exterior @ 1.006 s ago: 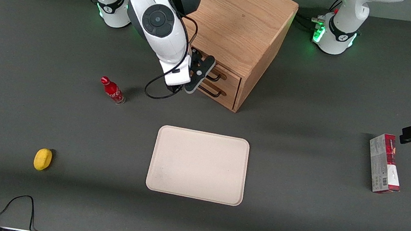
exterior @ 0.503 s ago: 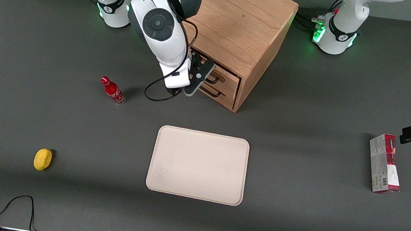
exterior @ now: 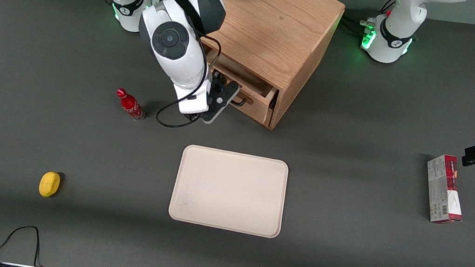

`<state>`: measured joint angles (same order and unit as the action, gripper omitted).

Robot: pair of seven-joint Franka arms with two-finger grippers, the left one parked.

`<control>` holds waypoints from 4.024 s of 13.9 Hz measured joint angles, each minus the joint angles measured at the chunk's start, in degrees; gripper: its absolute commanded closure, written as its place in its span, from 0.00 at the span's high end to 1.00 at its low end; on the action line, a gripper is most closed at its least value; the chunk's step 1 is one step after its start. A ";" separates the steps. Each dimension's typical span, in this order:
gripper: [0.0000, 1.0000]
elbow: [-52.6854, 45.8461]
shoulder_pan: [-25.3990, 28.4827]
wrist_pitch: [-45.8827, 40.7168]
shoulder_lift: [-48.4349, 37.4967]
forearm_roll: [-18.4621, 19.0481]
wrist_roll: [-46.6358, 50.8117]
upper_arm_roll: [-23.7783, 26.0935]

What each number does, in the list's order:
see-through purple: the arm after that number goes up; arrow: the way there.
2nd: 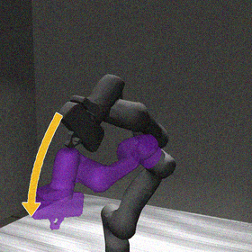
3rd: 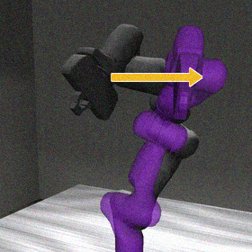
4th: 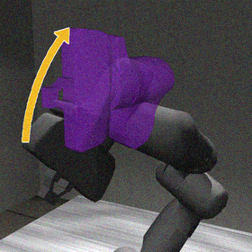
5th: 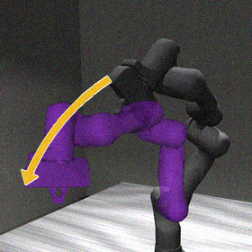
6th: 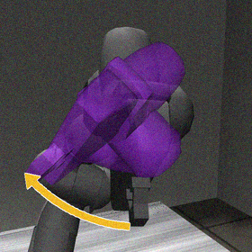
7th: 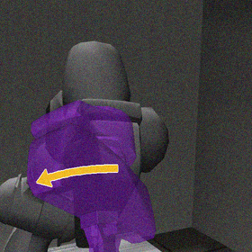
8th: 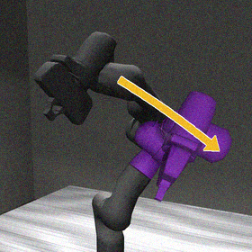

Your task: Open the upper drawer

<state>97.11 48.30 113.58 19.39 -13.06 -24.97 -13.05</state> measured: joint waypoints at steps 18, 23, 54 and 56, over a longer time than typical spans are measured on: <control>1.00 -18.69 -13.25 -8.93 12.41 -0.09 -8.46 0.03; 1.00 -22.24 -13.61 -9.25 15.06 -0.99 -8.47 0.19; 1.00 -35.02 -21.73 -38.55 2.78 6.22 3.11 -6.60; 1.00 -31.61 -24.54 -38.47 -0.33 7.21 10.10 -6.16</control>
<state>65.50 23.76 75.11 19.06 -5.85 -14.87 -19.21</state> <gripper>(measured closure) 0.000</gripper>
